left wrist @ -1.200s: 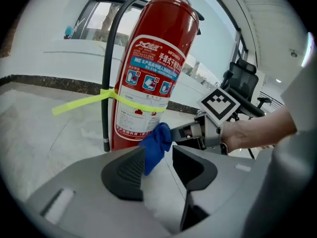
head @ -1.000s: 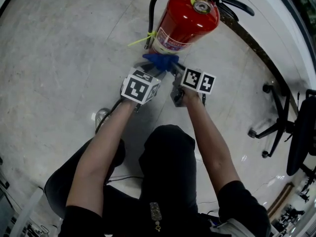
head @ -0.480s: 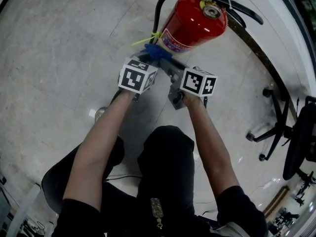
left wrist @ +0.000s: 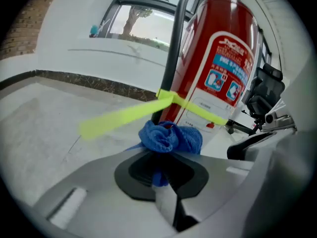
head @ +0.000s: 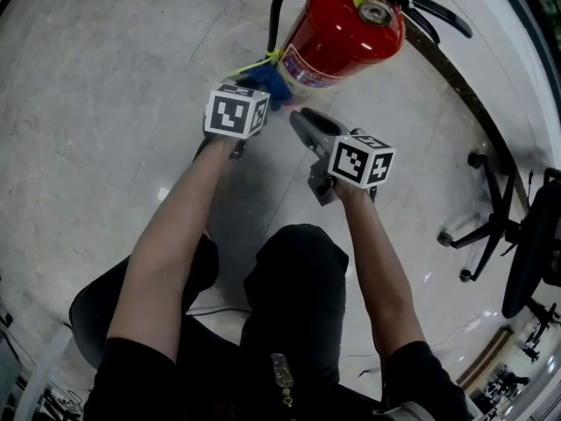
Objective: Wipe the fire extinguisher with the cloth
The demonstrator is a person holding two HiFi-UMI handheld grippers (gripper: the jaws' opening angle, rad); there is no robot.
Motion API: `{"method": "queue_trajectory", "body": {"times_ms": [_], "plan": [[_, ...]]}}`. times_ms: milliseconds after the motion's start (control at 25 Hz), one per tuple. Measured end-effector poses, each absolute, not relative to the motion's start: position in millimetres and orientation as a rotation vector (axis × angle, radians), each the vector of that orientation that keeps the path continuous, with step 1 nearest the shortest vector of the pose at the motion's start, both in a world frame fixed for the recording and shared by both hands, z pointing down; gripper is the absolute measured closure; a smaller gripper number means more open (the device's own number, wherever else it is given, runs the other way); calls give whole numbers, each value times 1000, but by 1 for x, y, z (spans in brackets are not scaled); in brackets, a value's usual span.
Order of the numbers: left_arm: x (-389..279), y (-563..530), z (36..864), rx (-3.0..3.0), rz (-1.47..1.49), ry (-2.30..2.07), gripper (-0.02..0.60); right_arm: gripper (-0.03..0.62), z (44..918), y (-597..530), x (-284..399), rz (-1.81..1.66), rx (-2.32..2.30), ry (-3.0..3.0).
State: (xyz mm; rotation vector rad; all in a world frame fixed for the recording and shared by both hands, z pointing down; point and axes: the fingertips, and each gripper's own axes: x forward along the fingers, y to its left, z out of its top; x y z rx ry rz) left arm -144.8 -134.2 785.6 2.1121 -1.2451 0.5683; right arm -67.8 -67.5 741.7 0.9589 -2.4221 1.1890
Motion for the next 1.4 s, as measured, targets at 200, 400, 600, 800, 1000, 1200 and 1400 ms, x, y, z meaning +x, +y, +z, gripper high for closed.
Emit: {"method": "queue_trajectory", "body": {"times_ms": [200,400,600,800,1000,1200,1400], "plan": [[-126,-113,813,2107,680,-1151,558,476,774,-62,-49,1194,1015,-2324],[-105,-99,813,2142,670,-1038,558,449,799,-66,-41,1223,1038,-2289],[-83,-88,804,2227,637,-905,557,367,792,-84,-49,1452,1069,-2370],[-80,-85,801,2284,639,-873,546,482,800,-90,-53,1604,1051,-2339],[-83,-77,802,2273,647,-857,477,531,825,-95,-43,1454,1113,-2238],[-90,-67,805,2251,631,-859,477,536,844,-106,-3,1473,1339,-2140],[-96,-61,795,2253,582,-872,477,536,852,-138,29,1439,1471,-2103]]}}
